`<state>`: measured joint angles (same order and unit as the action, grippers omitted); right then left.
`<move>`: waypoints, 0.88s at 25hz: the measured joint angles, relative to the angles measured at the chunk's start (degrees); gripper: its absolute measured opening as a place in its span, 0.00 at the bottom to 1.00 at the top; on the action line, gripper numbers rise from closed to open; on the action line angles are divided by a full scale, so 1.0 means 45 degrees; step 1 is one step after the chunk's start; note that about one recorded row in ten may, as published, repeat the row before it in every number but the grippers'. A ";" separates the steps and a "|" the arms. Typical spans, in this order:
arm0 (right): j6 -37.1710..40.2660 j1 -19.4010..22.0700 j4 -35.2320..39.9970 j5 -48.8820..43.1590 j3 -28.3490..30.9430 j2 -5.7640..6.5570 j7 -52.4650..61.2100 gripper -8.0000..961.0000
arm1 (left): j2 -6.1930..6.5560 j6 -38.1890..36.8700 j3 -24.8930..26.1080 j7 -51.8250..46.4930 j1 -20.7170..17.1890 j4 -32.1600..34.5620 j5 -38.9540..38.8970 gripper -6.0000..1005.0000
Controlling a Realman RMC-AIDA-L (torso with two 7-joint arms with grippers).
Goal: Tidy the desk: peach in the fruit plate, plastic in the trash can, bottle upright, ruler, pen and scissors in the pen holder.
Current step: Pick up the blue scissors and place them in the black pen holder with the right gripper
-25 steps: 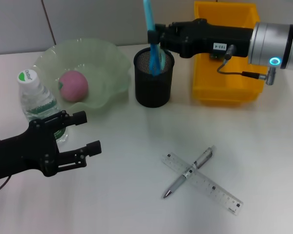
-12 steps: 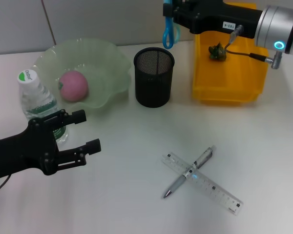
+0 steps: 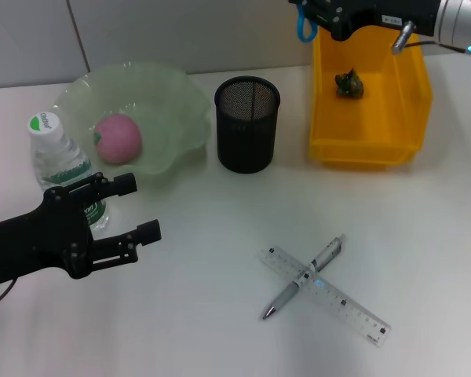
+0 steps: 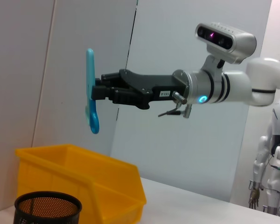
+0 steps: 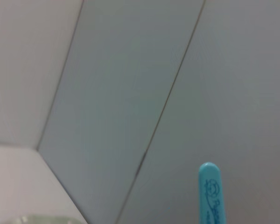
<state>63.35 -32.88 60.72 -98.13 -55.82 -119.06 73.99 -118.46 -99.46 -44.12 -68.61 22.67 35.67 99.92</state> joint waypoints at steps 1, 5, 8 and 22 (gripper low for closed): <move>-0.0077 0.0010 0.0198 -0.0258 -0.0021 -0.0007 -0.0191 0.23 | -0.0005 0.0014 0.0000 0.0030 -0.0001 -0.0005 0.0000 0.84; -0.0740 0.0158 0.0939 -0.0995 -0.0488 -0.0053 -0.1210 0.23 | -0.0008 0.0130 0.0000 0.0266 -0.0003 -0.0144 -0.0002 0.84; -0.1221 0.0280 0.1288 -0.1066 -0.1148 -0.0020 -0.2354 0.23 | -0.0006 0.0208 0.0001 0.0498 -0.0028 -0.0228 -0.0012 0.84; -0.6528 0.0748 0.1968 -0.0992 -0.5557 -0.0114 -0.9090 0.23 | 0.0060 0.0448 0.0084 0.1318 -0.0050 -0.0278 -0.0043 0.84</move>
<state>33.97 -29.51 69.57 -102.60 -80.83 -119.58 33.08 -118.19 -97.44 -43.74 -62.68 22.45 34.42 99.73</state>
